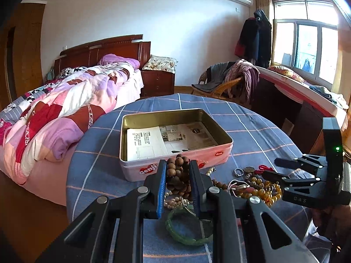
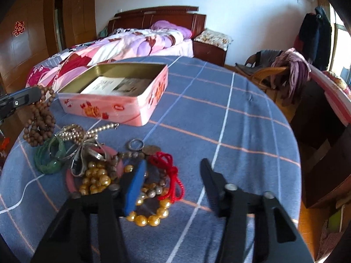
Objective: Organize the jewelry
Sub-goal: 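Grasp the red string with the right tool while the left tool lifts the bead strand, then lower the bead strand and red string into the pink tin, opening both tools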
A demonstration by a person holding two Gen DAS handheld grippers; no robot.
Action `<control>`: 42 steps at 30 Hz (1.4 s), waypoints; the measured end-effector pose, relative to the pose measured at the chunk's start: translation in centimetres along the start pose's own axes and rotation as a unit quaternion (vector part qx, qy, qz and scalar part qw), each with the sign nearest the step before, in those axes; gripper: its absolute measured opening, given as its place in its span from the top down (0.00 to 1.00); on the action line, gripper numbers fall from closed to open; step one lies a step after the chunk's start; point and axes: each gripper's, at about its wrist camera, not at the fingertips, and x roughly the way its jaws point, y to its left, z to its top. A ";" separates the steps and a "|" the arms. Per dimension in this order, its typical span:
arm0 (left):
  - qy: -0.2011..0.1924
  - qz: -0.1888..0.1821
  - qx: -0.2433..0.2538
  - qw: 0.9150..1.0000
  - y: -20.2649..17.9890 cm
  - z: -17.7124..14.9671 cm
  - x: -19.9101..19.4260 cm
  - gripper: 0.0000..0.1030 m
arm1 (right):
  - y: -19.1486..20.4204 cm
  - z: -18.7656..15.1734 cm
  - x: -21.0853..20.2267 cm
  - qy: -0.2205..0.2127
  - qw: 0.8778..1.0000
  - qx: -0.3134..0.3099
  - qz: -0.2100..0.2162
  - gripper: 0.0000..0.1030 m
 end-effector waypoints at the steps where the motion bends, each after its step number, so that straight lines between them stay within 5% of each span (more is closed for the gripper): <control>1: 0.000 -0.001 0.000 1.000 0.0 0.0 0.0 0.81 | 0.0 -0.1 0.2 0.003 1.000 0.000 0.005 0.59; 5: 0.000 -0.002 0.000 1.000 0.0 -0.1 0.0 0.81 | 0.1 -0.4 0.1 0.005 1.000 -0.003 0.026 0.89; 27: -0.019 -0.007 0.012 1.000 0.3 2.4 -1.0 0.81 | 1.0 3.3 -3.3 -0.066 0.996 -0.017 0.061 0.92; 42: -0.001 0.018 0.031 0.999 2.3 5.5 2.5 0.81 | 2.7 8.2 -1.7 -0.078 0.992 -0.052 0.085 0.92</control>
